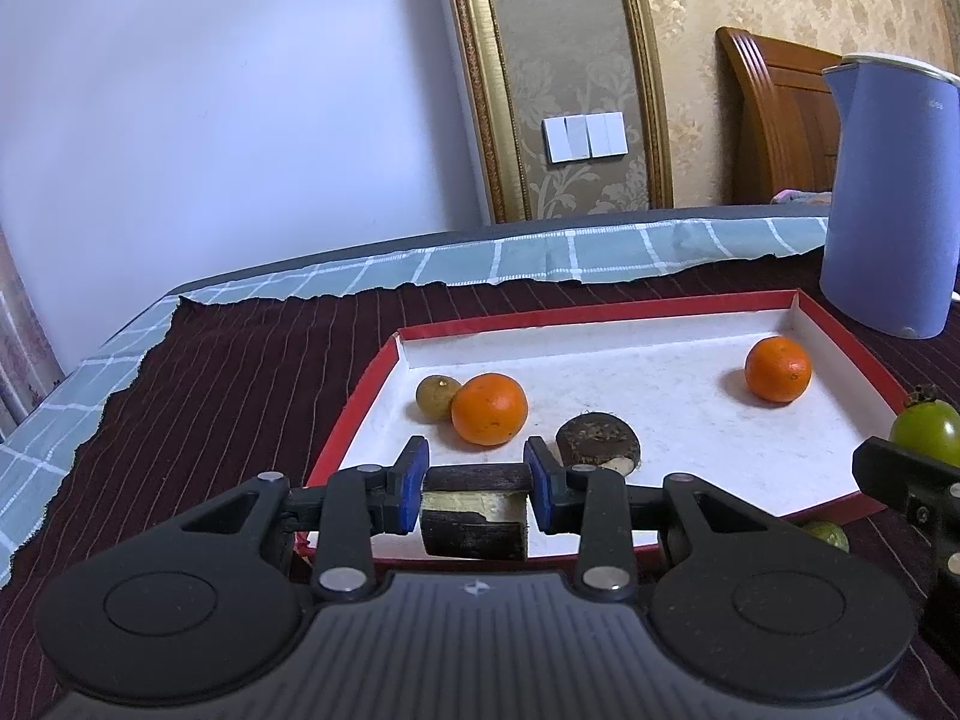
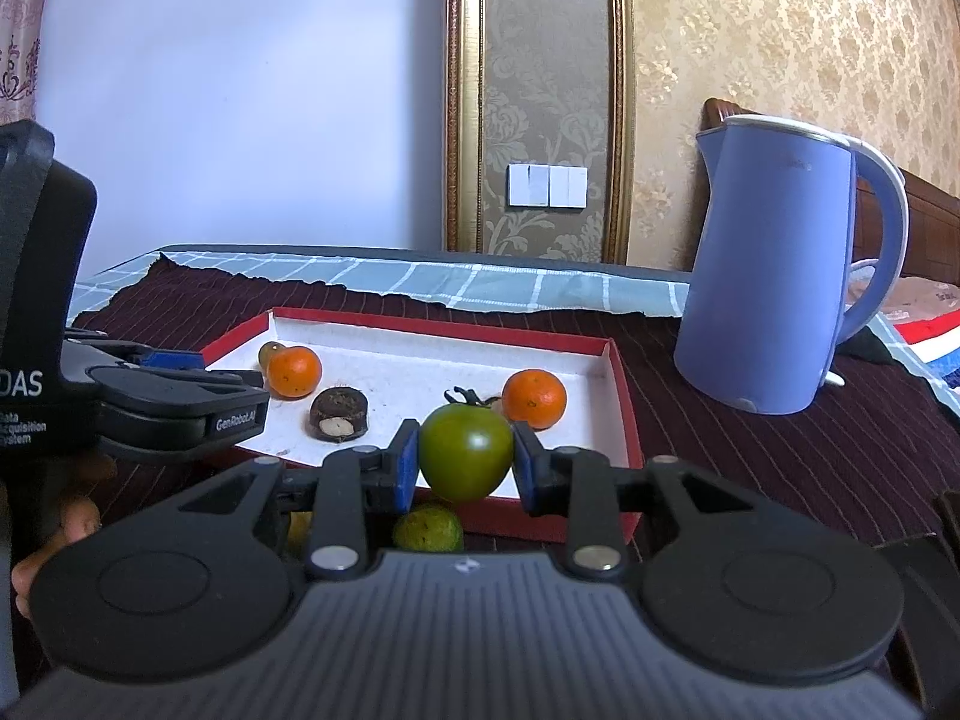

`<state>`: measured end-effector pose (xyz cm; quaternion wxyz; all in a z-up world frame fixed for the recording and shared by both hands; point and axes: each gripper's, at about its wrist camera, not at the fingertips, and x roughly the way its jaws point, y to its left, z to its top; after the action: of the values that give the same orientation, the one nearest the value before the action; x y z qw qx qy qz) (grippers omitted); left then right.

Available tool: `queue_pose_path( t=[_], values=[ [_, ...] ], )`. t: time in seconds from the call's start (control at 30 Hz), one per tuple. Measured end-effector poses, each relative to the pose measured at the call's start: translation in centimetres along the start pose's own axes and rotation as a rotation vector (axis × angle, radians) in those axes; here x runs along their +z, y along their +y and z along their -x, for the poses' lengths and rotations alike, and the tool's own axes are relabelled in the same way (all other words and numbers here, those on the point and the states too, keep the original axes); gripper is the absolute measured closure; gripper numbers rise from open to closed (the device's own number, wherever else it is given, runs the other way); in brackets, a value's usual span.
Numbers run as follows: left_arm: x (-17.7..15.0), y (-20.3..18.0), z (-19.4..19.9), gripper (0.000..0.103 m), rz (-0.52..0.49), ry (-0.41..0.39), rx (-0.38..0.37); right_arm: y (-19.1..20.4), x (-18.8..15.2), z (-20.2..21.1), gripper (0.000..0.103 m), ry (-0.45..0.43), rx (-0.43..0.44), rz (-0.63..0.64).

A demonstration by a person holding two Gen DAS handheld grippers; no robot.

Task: Organize fruits
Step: 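Lift the dark cylindrical fruit and green fruit and carry them over the tray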

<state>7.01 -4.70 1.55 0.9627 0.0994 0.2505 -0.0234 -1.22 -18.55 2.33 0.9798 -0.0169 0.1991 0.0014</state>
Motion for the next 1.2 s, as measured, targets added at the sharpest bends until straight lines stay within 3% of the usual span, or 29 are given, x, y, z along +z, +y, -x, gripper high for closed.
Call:
queue_pose_path(
  t=[1.2],
  values=[
    [2.2,-0.1,-4.5,0.069,-0.001,0.035,0.037,-0.1,2.1,-4.1,0.073,0.029,0.016,0.015]
  ],
)
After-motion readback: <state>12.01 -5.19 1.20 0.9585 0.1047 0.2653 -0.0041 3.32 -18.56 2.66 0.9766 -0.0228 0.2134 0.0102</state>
